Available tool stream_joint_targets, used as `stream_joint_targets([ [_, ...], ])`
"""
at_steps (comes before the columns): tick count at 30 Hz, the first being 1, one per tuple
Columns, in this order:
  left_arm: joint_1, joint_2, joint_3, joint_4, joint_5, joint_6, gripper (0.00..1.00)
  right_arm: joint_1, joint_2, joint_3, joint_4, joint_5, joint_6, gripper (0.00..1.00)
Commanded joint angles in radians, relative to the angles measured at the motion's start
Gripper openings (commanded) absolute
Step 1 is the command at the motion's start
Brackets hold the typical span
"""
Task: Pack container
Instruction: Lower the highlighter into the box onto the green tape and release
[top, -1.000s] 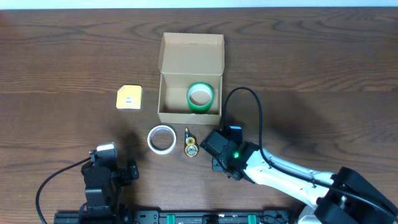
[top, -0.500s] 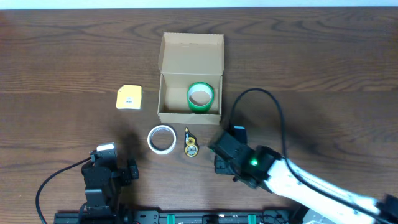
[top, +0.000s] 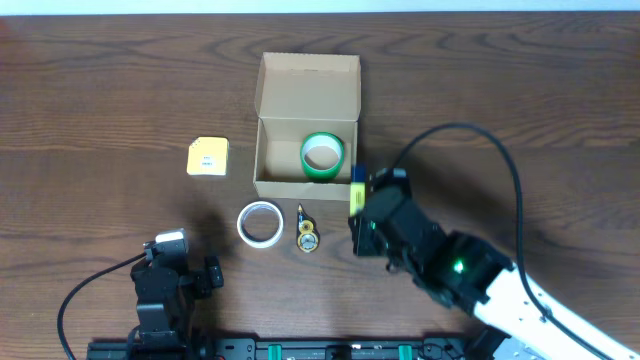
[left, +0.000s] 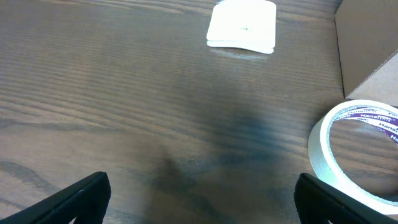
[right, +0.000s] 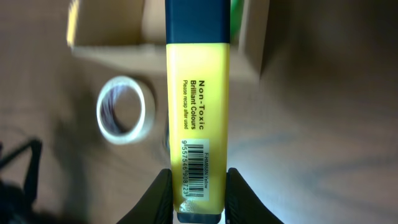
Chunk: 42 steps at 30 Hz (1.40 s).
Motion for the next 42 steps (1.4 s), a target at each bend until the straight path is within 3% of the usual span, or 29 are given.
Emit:
stream_joint_targets([
  [1, -0.004, -0.006, -0.011, -0.025, -0.002, -0.007, 0.95, -0.079, 0.089, 0.090, 0.017, -0.002, -0.138, 0.10],
  [7, -0.004, -0.006, -0.011, -0.025, -0.002, -0.007, 0.95, -0.182, 0.368, 0.330, 0.021, -0.057, -0.325, 0.11],
  [11, -0.004, -0.006, -0.011, -0.025, -0.002, -0.007, 0.95, -0.185, 0.512, 0.433, 0.019, -0.060, -0.352, 0.11],
  [27, -0.004, -0.006, -0.011, -0.025, -0.002, -0.007, 0.95, -0.183, 0.704, 0.452, 0.003, -0.094, -0.364, 0.10],
  [36, -0.004, -0.006, -0.011, -0.025, -0.002, -0.007, 0.95, -0.183, 0.704, 0.452, 0.027, -0.093, -0.372, 0.33],
  [42, -0.004, -0.006, -0.011, -0.025, -0.002, -0.007, 0.96, -0.182, 0.704, 0.455, 0.070, -0.094, -0.371, 0.40],
])
